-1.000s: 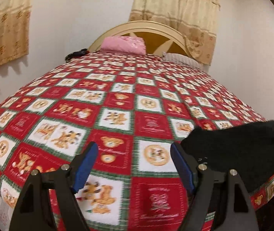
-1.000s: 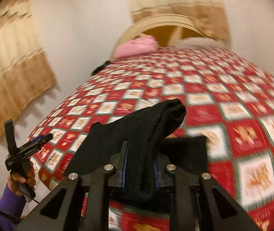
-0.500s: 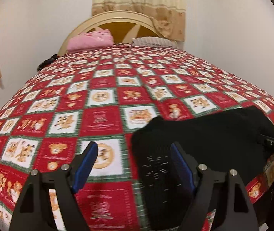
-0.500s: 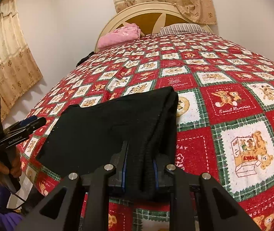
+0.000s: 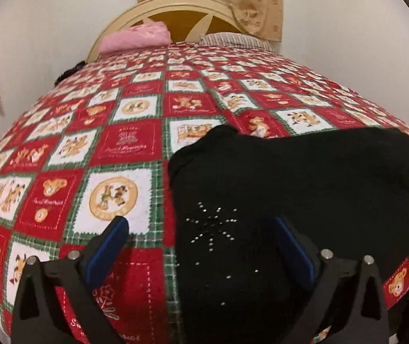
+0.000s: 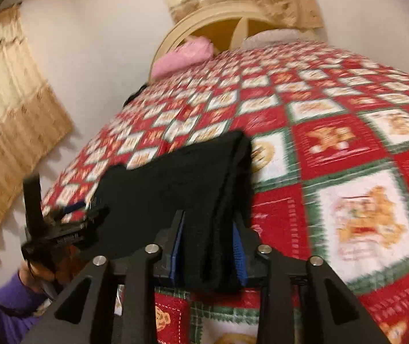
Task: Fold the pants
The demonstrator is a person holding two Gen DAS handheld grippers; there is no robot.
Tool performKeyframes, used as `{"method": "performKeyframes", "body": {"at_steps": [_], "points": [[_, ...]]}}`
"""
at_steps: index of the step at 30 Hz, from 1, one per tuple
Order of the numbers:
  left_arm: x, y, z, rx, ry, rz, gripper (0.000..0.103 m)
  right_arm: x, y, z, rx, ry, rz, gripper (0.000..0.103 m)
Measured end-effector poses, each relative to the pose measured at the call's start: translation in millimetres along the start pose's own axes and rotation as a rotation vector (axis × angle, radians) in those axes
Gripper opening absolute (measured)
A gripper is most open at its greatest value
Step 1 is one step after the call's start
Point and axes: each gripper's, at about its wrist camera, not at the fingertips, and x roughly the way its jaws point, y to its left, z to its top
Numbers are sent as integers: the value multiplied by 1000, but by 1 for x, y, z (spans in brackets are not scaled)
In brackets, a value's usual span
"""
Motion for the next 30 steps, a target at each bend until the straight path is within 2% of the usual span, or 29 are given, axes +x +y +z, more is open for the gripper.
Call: {"method": "performKeyframes", "body": {"at_steps": [3, 5, 7, 11, 14, 15, 17, 19, 24, 27, 30], "points": [[0, 5, -1, -42, 19, -20, 103, -25, 9, 8, 7, -143, -92, 35], [-7, 9, -3, -70, 24, -18, 103, -27, 29, 14, -21, -169, -6, 35], [-14, 10, -7, -66, 7, -3, 103, -10, 58, 19, -76, -113, 101, 35], [-23, 15, -19, -60, 0, 24, 103, 42, 125, 24, -220, -24, 228, 35], [-14, 23, -30, -112, 32, -1, 103, 101, 171, 26, -302, 120, 328, 35], [-14, 24, -33, -122, 16, -3, 103, 124, 185, 24, -324, 168, 343, 34], [-15, 17, -34, -86, 0, 24, 103, 163, 201, 22, -374, 247, 328, 34], [-14, 11, -37, -75, -19, 44, 103, 214, 214, 7, -418, 439, 303, 35], [-14, 11, -38, -71, -23, 54, 103, 234, 234, 15, -506, 473, 266, 33], [-16, 9, -40, -65, -27, 58, 103, 247, 226, 26, -469, 474, 216, 31], [-17, 7, -40, -60, -30, 61, 103, 257, 217, 30, -394, 484, 239, 31]]}}
